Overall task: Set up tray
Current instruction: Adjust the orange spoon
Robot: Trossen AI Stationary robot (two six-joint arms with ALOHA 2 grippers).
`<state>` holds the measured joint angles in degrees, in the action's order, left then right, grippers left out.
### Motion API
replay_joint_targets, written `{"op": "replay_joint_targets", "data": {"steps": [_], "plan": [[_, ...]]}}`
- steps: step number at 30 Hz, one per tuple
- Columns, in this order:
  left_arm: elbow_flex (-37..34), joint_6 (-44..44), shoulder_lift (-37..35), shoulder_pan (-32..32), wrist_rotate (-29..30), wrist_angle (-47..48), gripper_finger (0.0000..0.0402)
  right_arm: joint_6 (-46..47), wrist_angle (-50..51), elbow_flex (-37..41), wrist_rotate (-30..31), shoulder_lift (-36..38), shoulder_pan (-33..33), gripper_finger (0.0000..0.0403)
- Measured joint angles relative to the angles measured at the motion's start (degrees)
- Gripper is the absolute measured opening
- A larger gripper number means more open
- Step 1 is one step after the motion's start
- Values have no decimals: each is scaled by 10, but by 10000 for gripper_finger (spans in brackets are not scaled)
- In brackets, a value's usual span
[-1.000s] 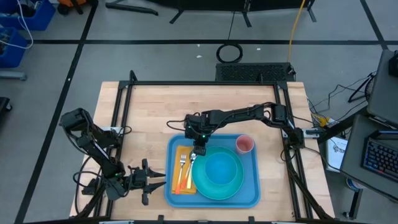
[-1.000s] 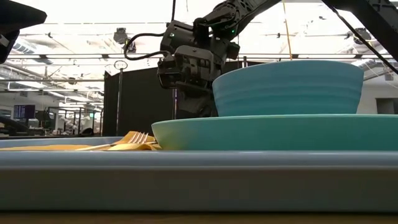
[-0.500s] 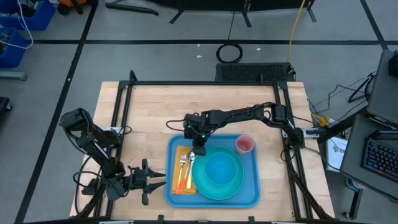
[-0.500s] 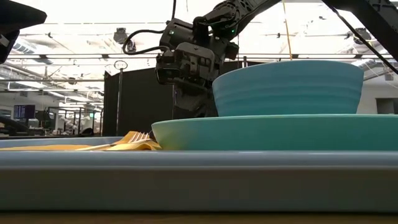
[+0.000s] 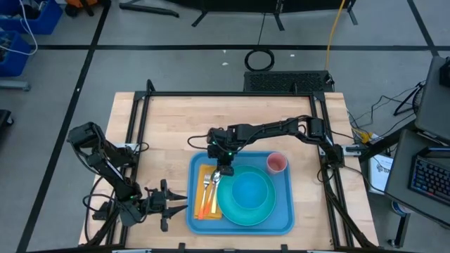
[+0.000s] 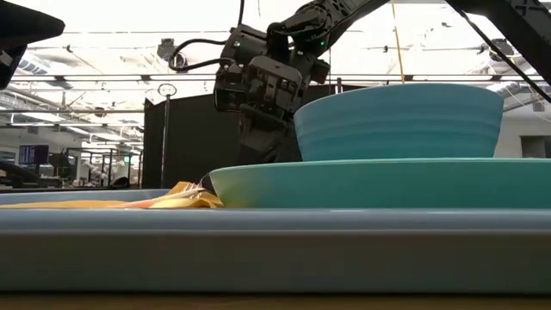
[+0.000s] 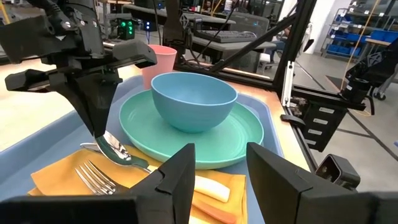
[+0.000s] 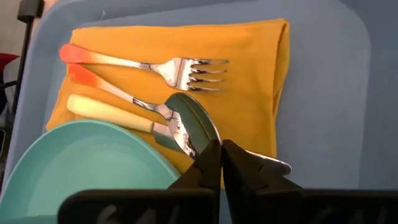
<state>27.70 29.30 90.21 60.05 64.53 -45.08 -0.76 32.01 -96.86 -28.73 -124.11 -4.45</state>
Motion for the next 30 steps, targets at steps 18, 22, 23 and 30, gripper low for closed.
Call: {"op": "replay_joint_targets", "data": {"steps": [18,22,23,30], "plan": [[0,11,0,-4,0,4,147,-63,-11,0,-16,0,0,0],[0,13,0,-4,-1,5,147,-64,-24,0,-15,0,1,0],[0,13,0,-4,-1,6,147,-63,-30,0,-15,0,1,0],[0,25,0,-4,-1,17,147,-52,-39,0,-14,0,1,0]]}}
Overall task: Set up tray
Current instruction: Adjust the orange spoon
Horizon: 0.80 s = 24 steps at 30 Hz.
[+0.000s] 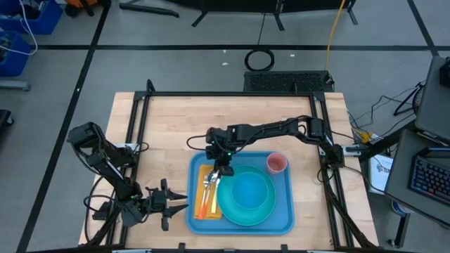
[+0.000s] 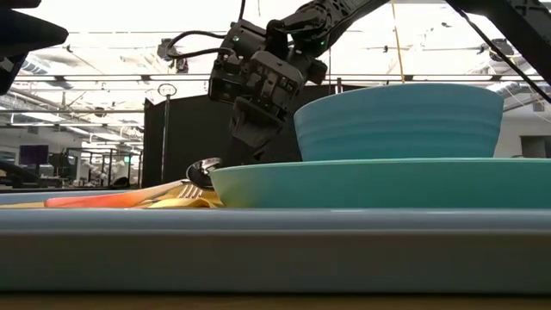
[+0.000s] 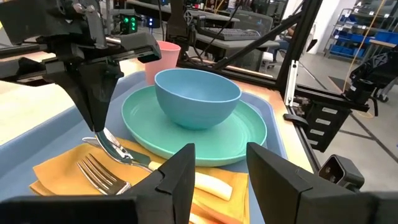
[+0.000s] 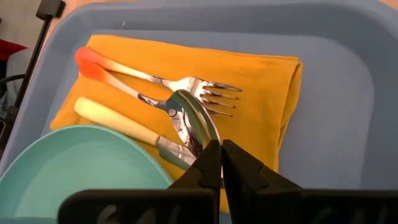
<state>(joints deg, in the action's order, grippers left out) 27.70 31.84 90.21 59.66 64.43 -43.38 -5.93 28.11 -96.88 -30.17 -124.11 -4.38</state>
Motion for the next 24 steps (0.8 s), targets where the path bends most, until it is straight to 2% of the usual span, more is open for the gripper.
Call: {"op": "replay_joint_targets", "data": {"steps": [24], "plan": [[0,2,0,0,-1,-1,147,7,3,0,1,0,1,12]]}}
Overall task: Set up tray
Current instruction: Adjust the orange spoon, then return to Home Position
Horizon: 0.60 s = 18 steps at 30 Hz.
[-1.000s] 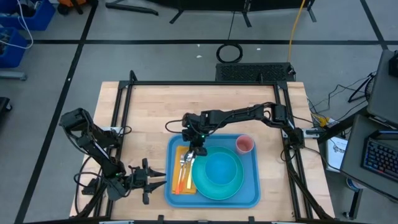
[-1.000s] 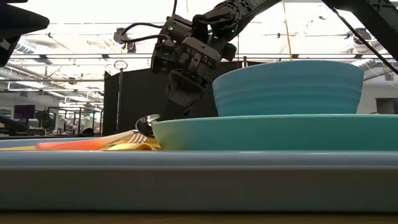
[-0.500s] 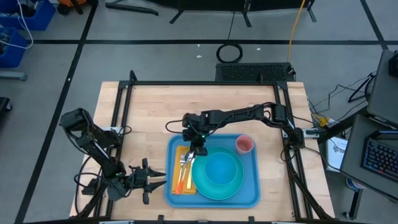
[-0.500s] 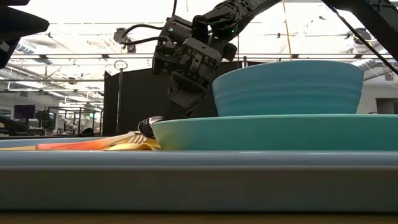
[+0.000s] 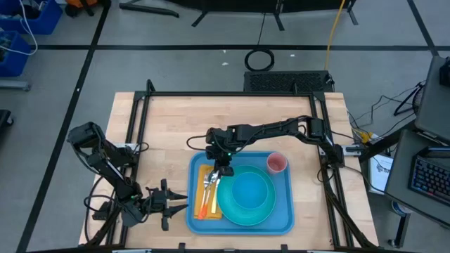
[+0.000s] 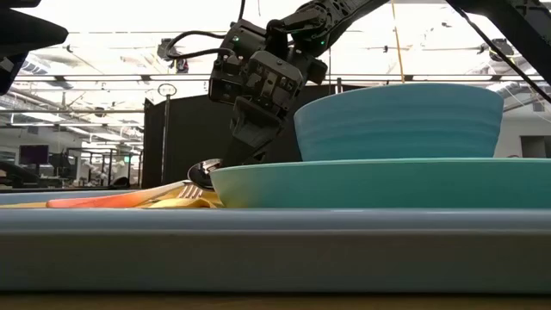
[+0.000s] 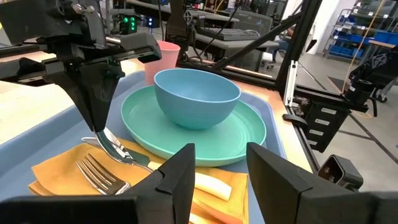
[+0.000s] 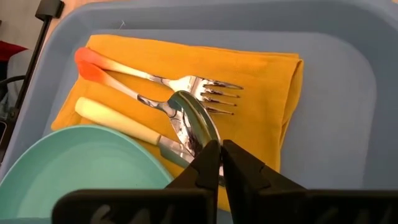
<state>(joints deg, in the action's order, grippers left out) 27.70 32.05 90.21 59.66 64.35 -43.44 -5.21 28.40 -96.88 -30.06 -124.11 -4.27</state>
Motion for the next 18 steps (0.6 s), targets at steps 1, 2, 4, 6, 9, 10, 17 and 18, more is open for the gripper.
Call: {"op": "replay_joint_targets", "data": {"steps": [1,2,4,6,9,10,17,18], "plan": [[0,0,0,0,-1,0,147,1,0,0,0,0,0,14],[0,0,0,0,-3,0,147,5,1,0,0,0,0,17],[0,0,0,0,-8,0,147,14,1,0,0,0,0,23],[0,0,0,0,-12,0,147,15,-4,0,0,0,0,31],[0,0,0,0,-13,0,147,15,-5,0,1,0,0,47],[0,0,0,0,-13,0,147,15,-6,0,1,0,0,53],[0,0,0,0,-13,0,147,13,-24,0,23,0,1,86],[0,0,0,0,-13,0,147,13,-27,0,31,0,2,90]]}}
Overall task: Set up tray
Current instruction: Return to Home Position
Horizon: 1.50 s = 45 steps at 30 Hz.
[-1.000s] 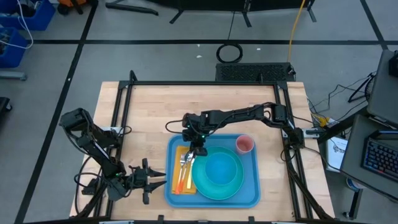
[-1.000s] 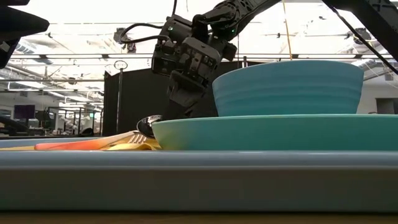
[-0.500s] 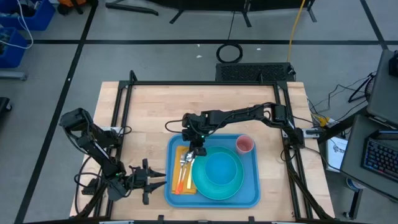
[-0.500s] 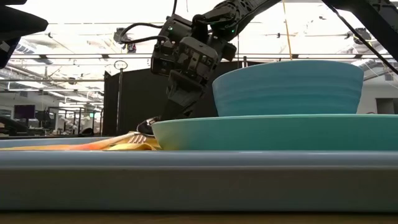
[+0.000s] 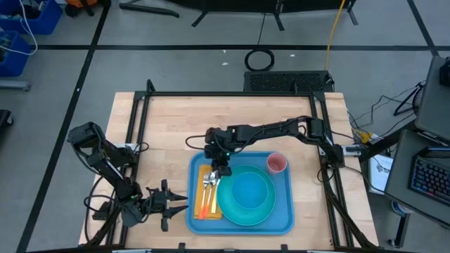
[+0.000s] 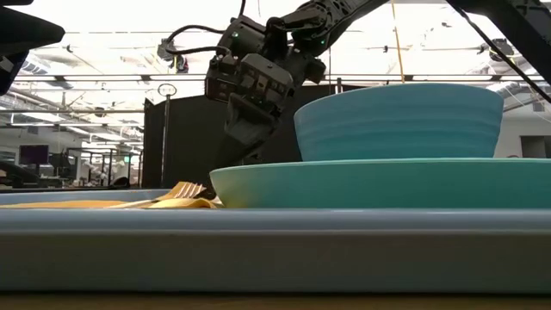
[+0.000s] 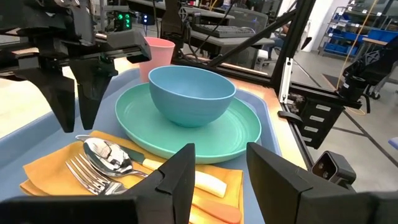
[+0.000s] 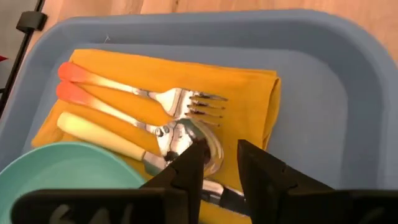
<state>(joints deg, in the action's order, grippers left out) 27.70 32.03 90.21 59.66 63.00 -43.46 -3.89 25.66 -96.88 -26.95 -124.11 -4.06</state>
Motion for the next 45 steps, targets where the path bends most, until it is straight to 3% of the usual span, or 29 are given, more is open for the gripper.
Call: {"op": "replay_joint_targets", "data": {"steps": [7,14,19,25,30,38,41,45], "plan": [[0,0,0,0,-1,1,147,-4,-34,0,3,0,12,97],[0,23,0,0,5,12,147,2,-30,0,4,49,35,74],[0,40,0,-1,13,10,147,-6,-7,0,94,109,78,9],[0,46,0,-13,8,-7,147,8,12,12,202,184,144,1],[0,72,0,-35,-21,-10,147,24,-53,106,263,264,201,0],[0,79,0,-92,-4,-54,144,84,-216,339,331,430,255,0],[0,-20,0,-109,-23,-93,110,97,-254,416,384,497,278,0],[0,-134,-4,-121,-54,-164,21,111,-284,498,429,577,302,0]]}}
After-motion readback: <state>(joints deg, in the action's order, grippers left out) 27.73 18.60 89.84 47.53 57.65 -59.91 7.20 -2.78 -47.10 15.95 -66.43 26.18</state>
